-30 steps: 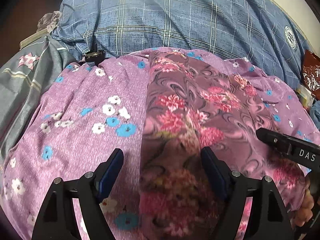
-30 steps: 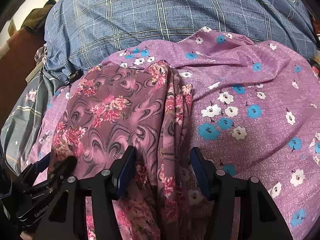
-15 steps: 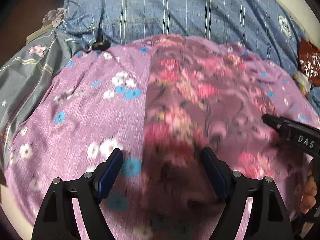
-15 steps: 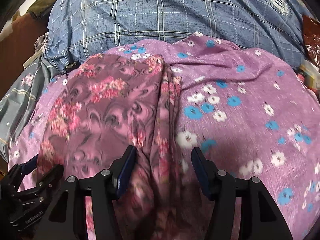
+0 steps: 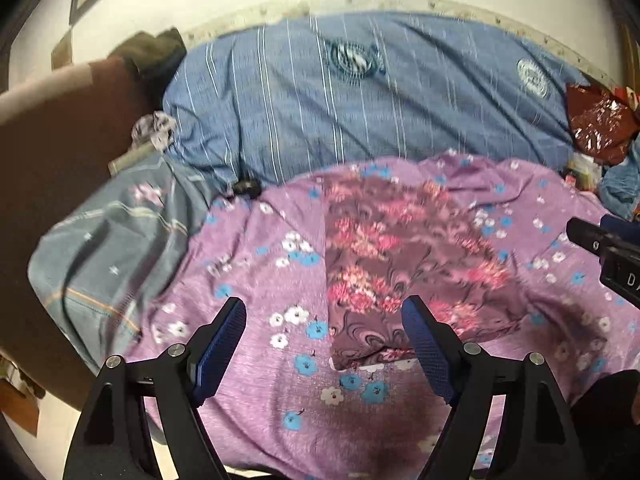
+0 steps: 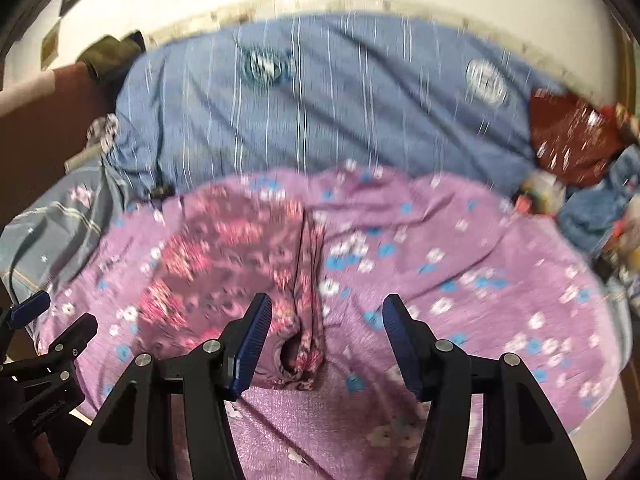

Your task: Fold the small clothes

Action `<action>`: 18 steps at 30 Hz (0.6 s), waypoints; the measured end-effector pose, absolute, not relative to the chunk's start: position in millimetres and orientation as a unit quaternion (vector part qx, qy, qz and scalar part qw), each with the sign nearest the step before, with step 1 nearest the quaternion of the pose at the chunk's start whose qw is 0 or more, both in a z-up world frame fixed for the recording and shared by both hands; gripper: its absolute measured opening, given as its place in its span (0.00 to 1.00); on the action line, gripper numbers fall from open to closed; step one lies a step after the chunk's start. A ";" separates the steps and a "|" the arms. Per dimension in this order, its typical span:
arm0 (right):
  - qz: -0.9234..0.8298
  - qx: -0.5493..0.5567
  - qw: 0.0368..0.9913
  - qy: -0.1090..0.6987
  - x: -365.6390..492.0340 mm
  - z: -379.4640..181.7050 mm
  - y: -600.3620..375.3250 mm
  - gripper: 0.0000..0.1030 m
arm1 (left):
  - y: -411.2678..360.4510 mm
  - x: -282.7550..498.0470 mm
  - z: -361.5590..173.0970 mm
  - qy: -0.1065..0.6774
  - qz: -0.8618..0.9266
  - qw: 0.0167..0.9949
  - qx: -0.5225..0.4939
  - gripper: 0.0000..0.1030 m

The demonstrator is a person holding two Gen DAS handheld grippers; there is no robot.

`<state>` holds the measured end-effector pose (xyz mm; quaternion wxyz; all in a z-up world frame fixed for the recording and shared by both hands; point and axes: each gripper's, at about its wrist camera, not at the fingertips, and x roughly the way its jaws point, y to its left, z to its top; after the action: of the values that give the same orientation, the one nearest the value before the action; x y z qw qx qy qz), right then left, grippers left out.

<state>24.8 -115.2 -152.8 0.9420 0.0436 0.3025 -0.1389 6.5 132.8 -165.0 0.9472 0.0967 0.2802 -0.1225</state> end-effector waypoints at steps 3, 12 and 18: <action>-0.144 0.037 0.949 0.279 9.2 -130.9 -108.5 0.58 | 140.5 -17.5 -149.7 0.272 -0.124 0.950 0.085 0.78; -0.162 0.013 0.958 0.237 -26.2 -95.4 -95.1 0.59 | 153.2 -56.2 -114.8 0.239 -0.102 0.962 0.085 0.79; -0.166 0.017 0.959 0.228 -36.4 -86.9 -98.4 0.59 | 155.2 -73.9 -103.4 0.214 -0.081 0.970 0.076 0.79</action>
<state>-36.4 -98.4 -86.9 0.9593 0.0168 0.2278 -0.1663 -73.9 155.2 -103.4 0.9704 0.0756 0.2145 -0.0811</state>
